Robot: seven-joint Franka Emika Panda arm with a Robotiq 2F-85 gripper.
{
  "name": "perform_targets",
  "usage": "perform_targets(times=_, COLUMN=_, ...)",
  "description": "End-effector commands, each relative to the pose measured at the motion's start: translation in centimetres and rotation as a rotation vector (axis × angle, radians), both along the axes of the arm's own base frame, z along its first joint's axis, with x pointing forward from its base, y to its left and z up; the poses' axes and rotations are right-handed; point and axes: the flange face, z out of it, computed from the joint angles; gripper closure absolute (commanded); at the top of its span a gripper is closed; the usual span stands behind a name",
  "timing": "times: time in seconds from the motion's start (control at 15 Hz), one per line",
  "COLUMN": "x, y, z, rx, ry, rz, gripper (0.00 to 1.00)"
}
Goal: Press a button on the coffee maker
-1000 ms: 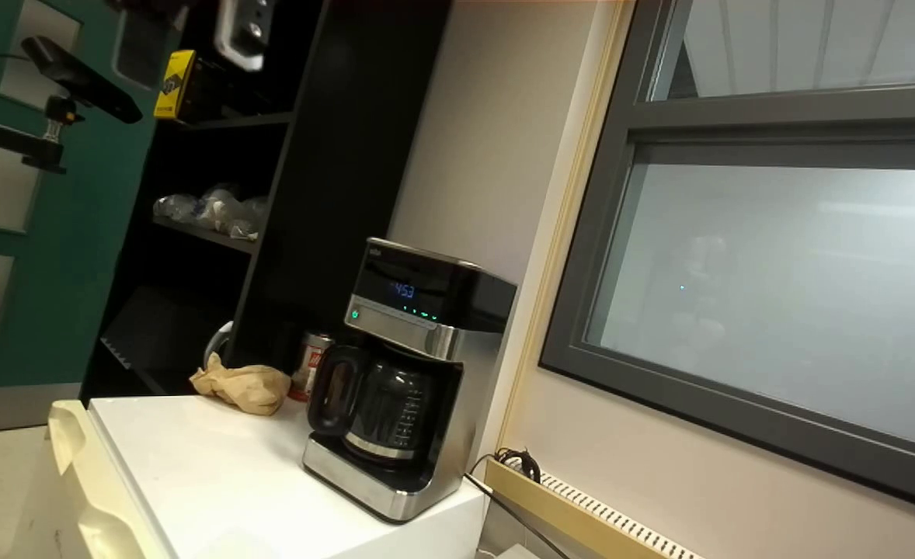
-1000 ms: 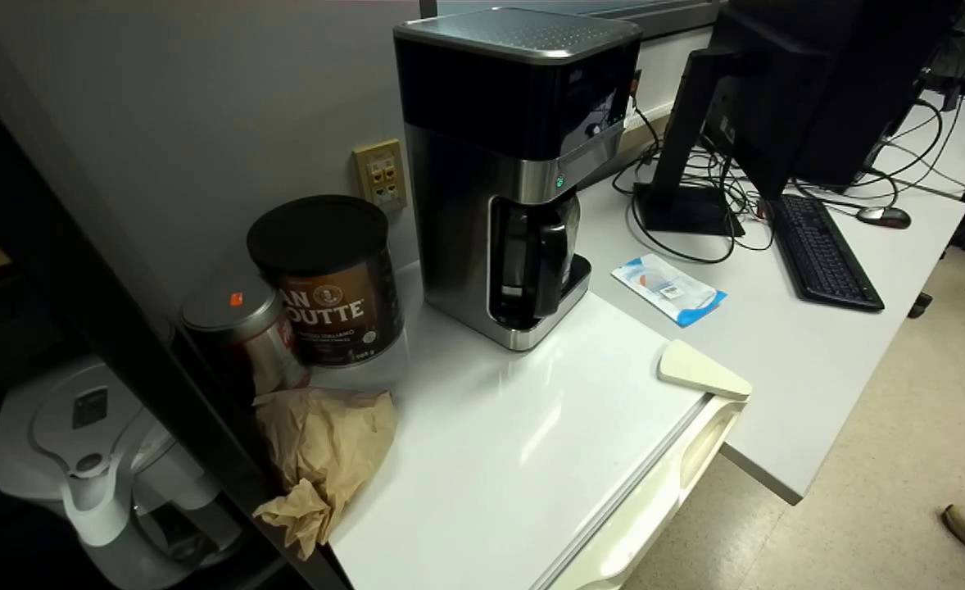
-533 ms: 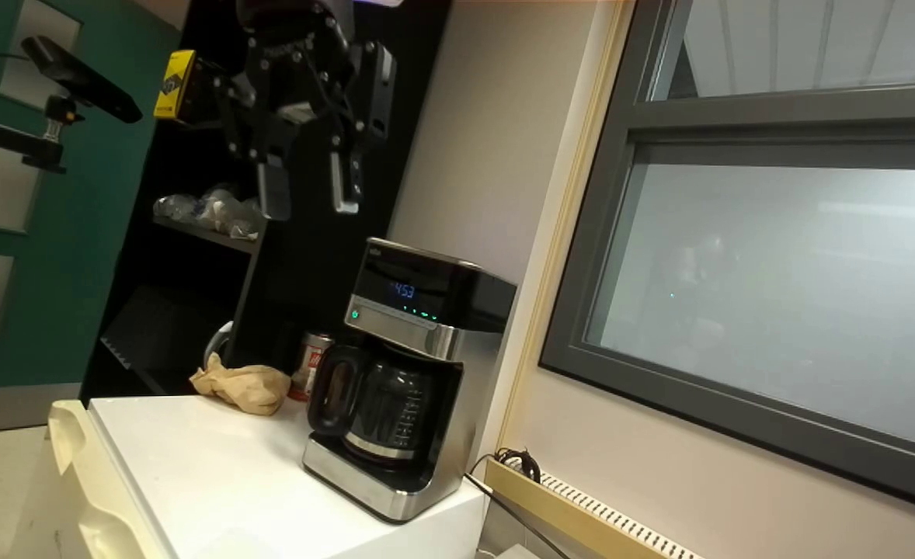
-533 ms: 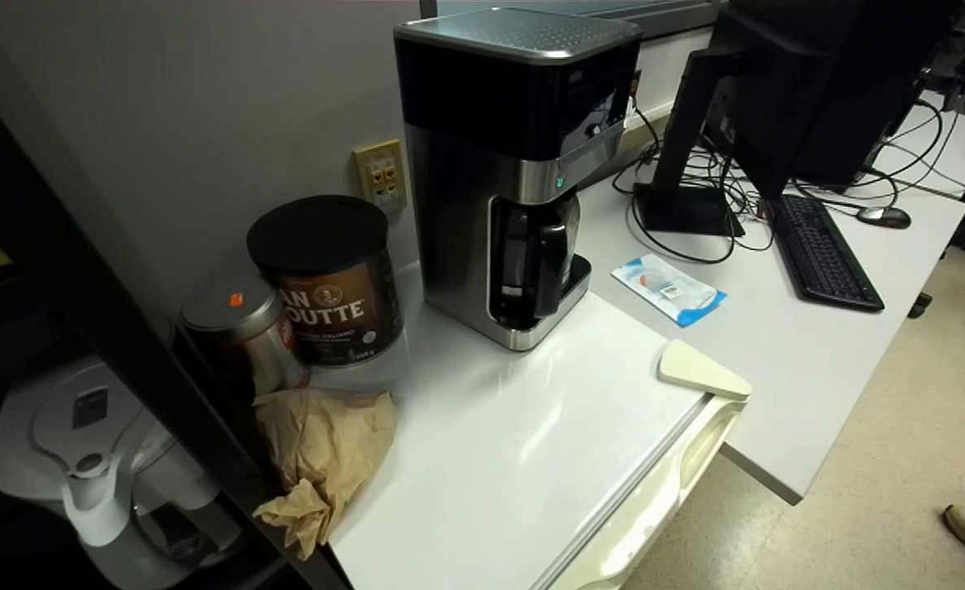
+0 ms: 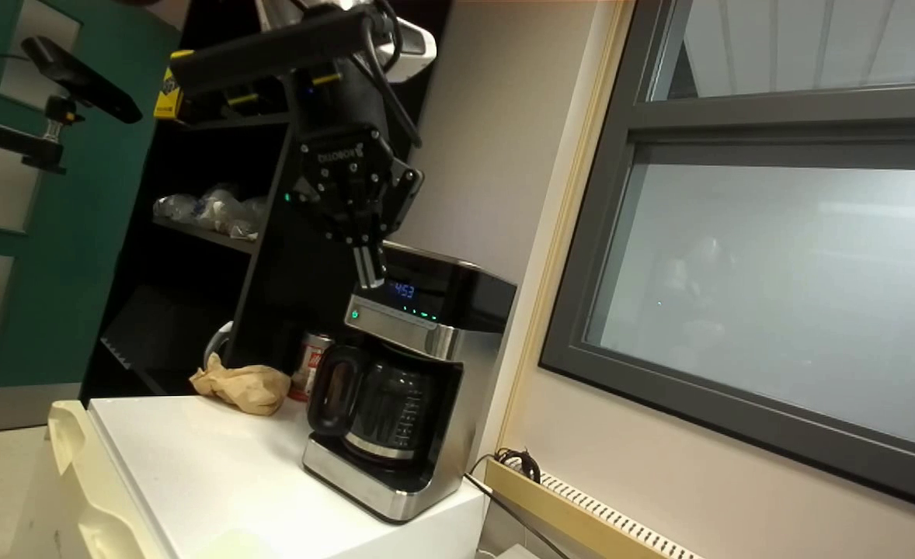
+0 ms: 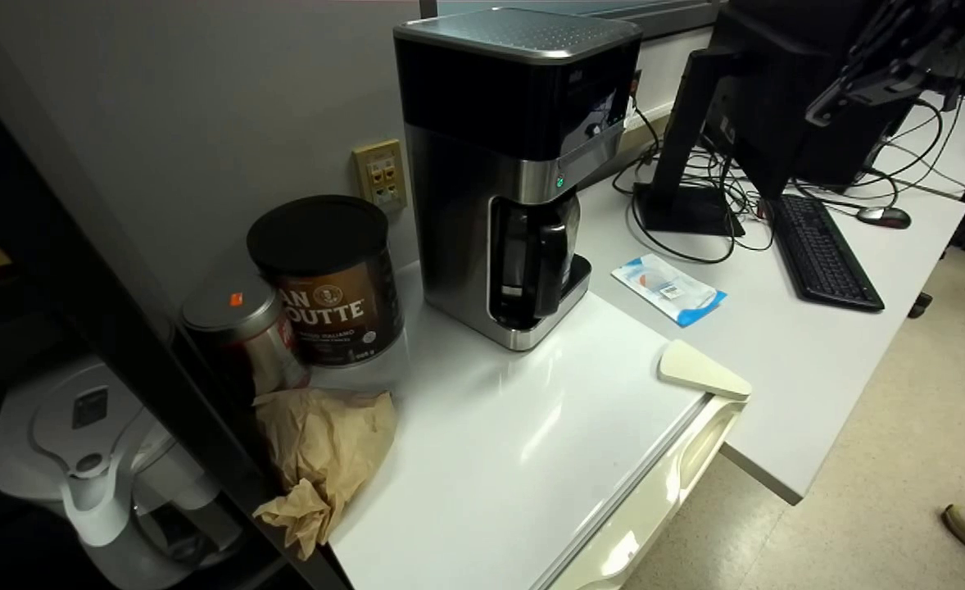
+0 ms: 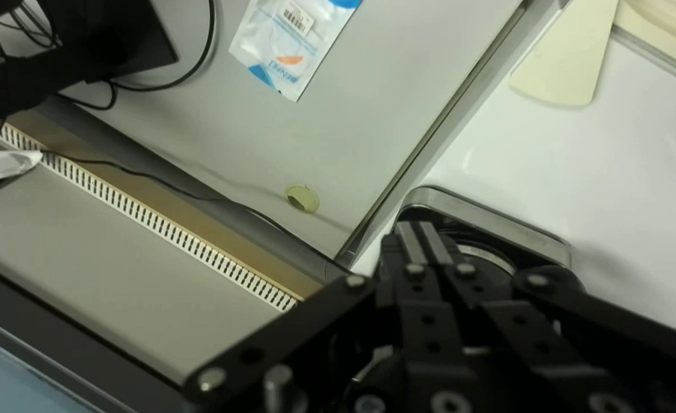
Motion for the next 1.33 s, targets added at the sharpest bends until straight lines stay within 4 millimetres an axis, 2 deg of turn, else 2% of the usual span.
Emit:
perform_targets(times=0.0, x=3.0, y=0.7, z=-1.4, rx=0.007, ry=-0.08, rz=0.039, gripper=0.99)
perform_targets(times=0.6, x=7.5, y=3.1, z=-4.2, rx=0.081, ry=-0.206, rz=0.111, gripper=0.99)
perform_targets(times=1.27, x=11.5, y=4.2, z=-5.6, rx=0.112, ry=-0.264, rz=0.112, gripper=0.99)
